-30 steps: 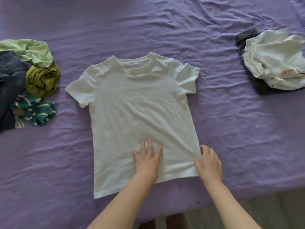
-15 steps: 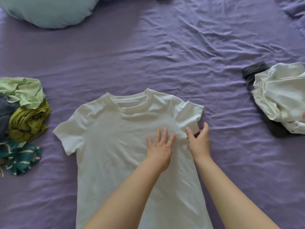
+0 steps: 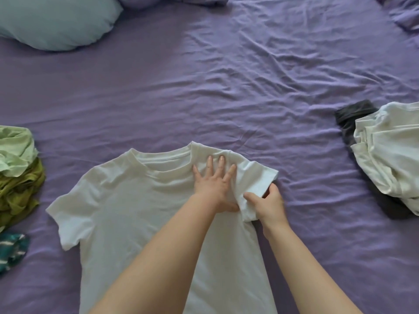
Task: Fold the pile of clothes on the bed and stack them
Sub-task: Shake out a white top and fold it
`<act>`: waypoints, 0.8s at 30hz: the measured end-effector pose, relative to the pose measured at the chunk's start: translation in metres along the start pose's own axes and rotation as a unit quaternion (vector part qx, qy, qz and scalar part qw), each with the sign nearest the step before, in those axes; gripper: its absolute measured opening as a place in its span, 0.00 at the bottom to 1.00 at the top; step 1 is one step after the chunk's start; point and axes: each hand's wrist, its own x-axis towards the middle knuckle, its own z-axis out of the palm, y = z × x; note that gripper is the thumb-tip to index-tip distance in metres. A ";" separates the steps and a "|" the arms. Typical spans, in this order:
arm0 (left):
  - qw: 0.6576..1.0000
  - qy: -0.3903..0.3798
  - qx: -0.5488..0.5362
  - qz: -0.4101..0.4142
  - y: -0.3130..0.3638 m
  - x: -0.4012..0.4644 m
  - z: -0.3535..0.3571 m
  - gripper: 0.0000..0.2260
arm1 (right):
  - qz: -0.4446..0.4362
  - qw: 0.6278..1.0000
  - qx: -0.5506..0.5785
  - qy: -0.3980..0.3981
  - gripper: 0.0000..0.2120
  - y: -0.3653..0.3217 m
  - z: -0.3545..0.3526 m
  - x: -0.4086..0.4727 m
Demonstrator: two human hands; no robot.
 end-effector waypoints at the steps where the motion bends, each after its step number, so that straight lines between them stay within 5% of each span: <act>1: 1.000 -0.012 -0.008 0.004 -0.002 0.000 -0.003 0.51 | -0.007 1.000 -0.009 -0.005 0.21 -0.002 0.000 0.001; 5: 0.997 0.042 -0.064 0.005 -0.014 -0.013 -0.001 0.45 | -0.121 0.986 -0.098 -0.066 0.41 -0.020 0.001 -0.005; 7: 0.993 0.082 -0.073 -0.030 -0.026 -0.029 0.011 0.39 | -0.210 0.941 -0.241 -0.114 0.45 -0.026 0.009 -0.015; 10: 0.990 0.088 -0.079 -0.076 -0.049 -0.060 0.040 0.35 | -0.267 0.841 -0.437 -0.175 0.42 -0.020 0.025 -0.030; 13: 0.989 0.076 -0.076 -0.105 -0.071 -0.086 0.068 0.34 | -0.284 0.852 -0.408 -0.164 0.33 -0.010 0.036 -0.040; 16: 0.986 0.089 -0.073 -0.118 -0.087 -0.101 0.086 0.32 | -0.373 0.837 -0.401 -0.021 0.24 0.003 0.041 -0.041; 21: 0.986 0.084 -0.054 -0.134 -0.126 -0.115 0.099 0.28 | -0.262 0.727 -0.625 -0.114 0.30 0.020 0.054 -0.024; 24: 0.987 0.071 -0.045 -0.137 -0.158 -0.126 0.102 0.28 | -0.224 0.702 -0.669 -0.099 0.32 0.015 0.066 -0.026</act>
